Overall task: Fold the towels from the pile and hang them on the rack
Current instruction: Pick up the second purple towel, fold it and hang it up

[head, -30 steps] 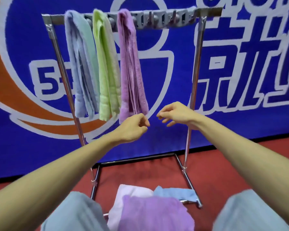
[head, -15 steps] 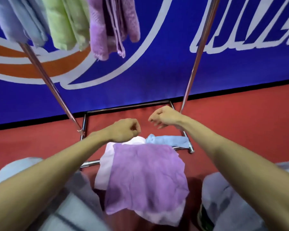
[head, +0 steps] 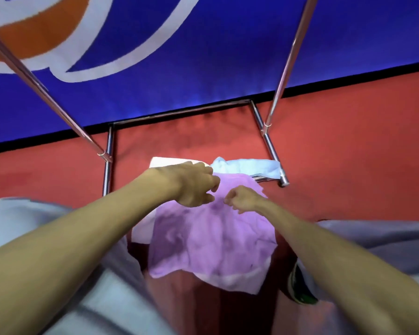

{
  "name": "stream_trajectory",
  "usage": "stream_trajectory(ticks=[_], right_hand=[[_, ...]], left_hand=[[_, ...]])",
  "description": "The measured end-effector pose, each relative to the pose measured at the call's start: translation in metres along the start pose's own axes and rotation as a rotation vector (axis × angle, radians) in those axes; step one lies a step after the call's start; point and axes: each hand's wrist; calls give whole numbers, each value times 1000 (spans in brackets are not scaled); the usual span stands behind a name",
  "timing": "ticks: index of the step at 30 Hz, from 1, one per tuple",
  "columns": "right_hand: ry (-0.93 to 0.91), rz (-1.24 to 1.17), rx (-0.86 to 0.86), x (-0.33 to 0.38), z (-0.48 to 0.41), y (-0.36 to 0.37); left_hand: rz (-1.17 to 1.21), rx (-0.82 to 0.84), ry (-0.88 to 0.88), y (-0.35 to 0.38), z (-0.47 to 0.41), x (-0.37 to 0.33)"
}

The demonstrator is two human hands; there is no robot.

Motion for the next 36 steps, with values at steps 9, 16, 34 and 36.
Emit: stream_trajectory(ticks=[9,16,34,36], right_hand=[[84,524,238,-96,15,7],[225,680,405,-149,-12,21],[172,686,325,-136,-2,36],[131,681,303,-133,-1,35]], left_hand=[[60,32,79,-17,-49,-24],[-8,89,94,-16,-54,-33],[-40,30,83,-18,-43,-26],[-40,39,85,-17,-40,-26]])
Point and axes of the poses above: each hand's wrist, its own z-axis away from the middle knuckle, its own y-axis out of the palm, x = y × z, and after that the axes turned 9 degrees about -z, right-handed
